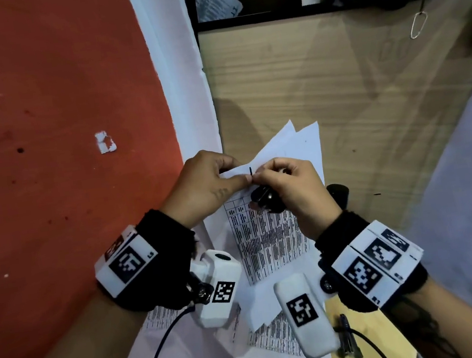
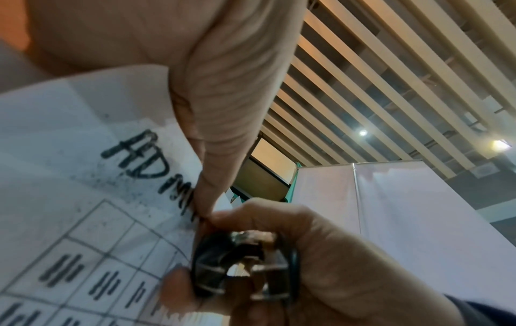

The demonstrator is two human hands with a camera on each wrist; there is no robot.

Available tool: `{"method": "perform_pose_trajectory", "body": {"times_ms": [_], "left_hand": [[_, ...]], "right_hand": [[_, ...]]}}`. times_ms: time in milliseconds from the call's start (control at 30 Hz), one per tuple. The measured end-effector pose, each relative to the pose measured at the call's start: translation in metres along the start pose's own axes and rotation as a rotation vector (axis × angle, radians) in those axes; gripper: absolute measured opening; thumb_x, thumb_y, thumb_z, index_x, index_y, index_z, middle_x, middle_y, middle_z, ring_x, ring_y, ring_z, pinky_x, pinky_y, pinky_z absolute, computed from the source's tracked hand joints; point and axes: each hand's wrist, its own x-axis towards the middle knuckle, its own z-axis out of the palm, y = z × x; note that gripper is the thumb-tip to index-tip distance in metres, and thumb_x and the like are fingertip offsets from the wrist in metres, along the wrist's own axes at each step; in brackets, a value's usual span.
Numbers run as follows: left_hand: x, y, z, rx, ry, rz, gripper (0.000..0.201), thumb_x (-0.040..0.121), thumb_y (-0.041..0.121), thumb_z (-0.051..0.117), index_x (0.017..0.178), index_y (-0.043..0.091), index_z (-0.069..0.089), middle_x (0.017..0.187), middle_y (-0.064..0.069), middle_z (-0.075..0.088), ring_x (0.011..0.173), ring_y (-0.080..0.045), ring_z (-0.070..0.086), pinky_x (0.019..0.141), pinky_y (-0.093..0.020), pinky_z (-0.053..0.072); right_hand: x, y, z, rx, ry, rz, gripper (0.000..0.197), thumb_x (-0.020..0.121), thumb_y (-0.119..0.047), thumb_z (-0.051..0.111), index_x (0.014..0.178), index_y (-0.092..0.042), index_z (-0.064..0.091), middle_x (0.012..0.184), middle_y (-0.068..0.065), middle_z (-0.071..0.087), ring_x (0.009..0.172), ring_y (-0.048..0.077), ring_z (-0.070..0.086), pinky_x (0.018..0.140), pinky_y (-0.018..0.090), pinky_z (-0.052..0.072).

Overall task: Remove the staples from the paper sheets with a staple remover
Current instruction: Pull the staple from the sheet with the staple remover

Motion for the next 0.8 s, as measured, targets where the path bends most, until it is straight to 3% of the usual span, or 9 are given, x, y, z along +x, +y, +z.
{"method": "perform_pose_trajectory", "body": {"times_ms": [100,200,300,400,467,533,633,700,800], "left_hand": [[0.002,0.0,0.0,-0.045,-0.038,-0.032,0.026,0.067,0.036,0.067,0.071,0.011,0.069,0.079,-0.022,0.069,0.07,-0.015,0.056,0.072,-0.041,0.049],[0.004,0.0,0.003,-0.124,0.026,-0.034,0.049,0.053,0.049,0.06,0.071,0.005,0.069,0.072,-0.022,0.065,0.066,-0.015,0.053,0.068,-0.039,0.047],[0.007,-0.004,0.007,-0.161,0.07,-0.054,0.055,0.049,0.048,0.057,0.071,0.0,0.067,0.069,-0.025,0.061,0.066,-0.016,0.051,0.066,-0.042,0.046],[0.008,-0.01,0.011,-0.197,0.085,-0.105,0.048,0.046,0.046,0.057,0.066,0.003,0.066,0.062,-0.011,0.058,0.062,-0.014,0.049,0.064,-0.032,0.039],[0.008,-0.011,0.013,-0.219,0.094,-0.131,0.036,0.048,0.043,0.059,0.058,0.009,0.066,0.059,-0.01,0.057,0.059,-0.012,0.048,0.062,-0.028,0.038],[0.007,-0.012,0.016,-0.266,0.104,-0.179,0.02,0.056,0.033,0.064,0.047,0.015,0.065,0.053,-0.004,0.053,0.052,-0.008,0.045,0.055,-0.022,0.037],[0.008,-0.019,0.02,-0.356,0.088,-0.229,0.036,0.079,0.013,0.066,0.043,0.018,0.066,0.048,0.004,0.053,0.045,-0.002,0.046,0.048,-0.014,0.039],[0.007,-0.022,0.021,-0.406,0.088,-0.246,0.043,0.087,0.003,0.058,0.046,0.014,0.065,0.05,0.001,0.053,0.044,-0.002,0.047,0.047,-0.013,0.04],[0.005,-0.022,0.021,-0.411,0.094,-0.25,0.028,0.088,0.003,0.057,0.061,0.007,0.061,0.068,-0.011,0.054,0.056,-0.013,0.048,0.049,-0.017,0.039]], "right_hand": [[0.004,0.008,0.001,-0.221,0.044,-0.145,0.018,0.079,-0.013,0.061,0.062,-0.018,0.06,0.056,0.006,0.061,0.051,0.028,0.062,0.044,0.024,0.043],[0.003,0.015,0.004,-0.449,0.158,-0.365,0.012,0.071,-0.027,0.055,0.061,-0.022,0.057,0.056,-0.004,0.06,0.056,0.026,0.061,0.053,0.04,0.05],[0.001,0.018,0.005,-0.717,0.241,-0.613,0.011,0.073,-0.026,0.052,0.066,-0.021,0.059,0.066,-0.004,0.06,0.063,0.024,0.058,0.055,0.033,0.045],[0.002,0.024,0.006,-0.908,0.27,-0.76,0.019,0.074,-0.03,0.046,0.067,-0.016,0.057,0.066,-0.001,0.059,0.057,0.027,0.056,0.046,0.027,0.036],[0.002,0.026,0.008,-0.972,0.269,-0.819,0.02,0.073,-0.029,0.044,0.065,-0.014,0.056,0.064,0.001,0.058,0.049,0.029,0.054,0.039,0.027,0.034],[0.002,0.026,0.01,-1.049,0.291,-0.867,0.022,0.074,-0.026,0.043,0.062,-0.012,0.056,0.061,0.003,0.056,0.04,0.03,0.05,0.038,0.023,0.024],[0.002,0.024,0.011,-1.185,0.345,-0.958,0.019,0.072,-0.02,0.044,0.058,-0.011,0.055,0.058,0.004,0.055,0.033,0.031,0.044,0.044,0.02,0.014],[0.003,0.025,0.011,-1.238,0.355,-1.011,0.016,0.07,-0.017,0.045,0.058,-0.012,0.054,0.058,0.004,0.055,0.033,0.03,0.044,0.044,0.02,0.014],[0.006,0.031,0.008,-1.215,0.316,-0.983,0.018,0.073,-0.019,0.046,0.06,-0.012,0.056,0.06,0.003,0.056,0.036,0.029,0.047,0.041,0.02,0.019]]}}
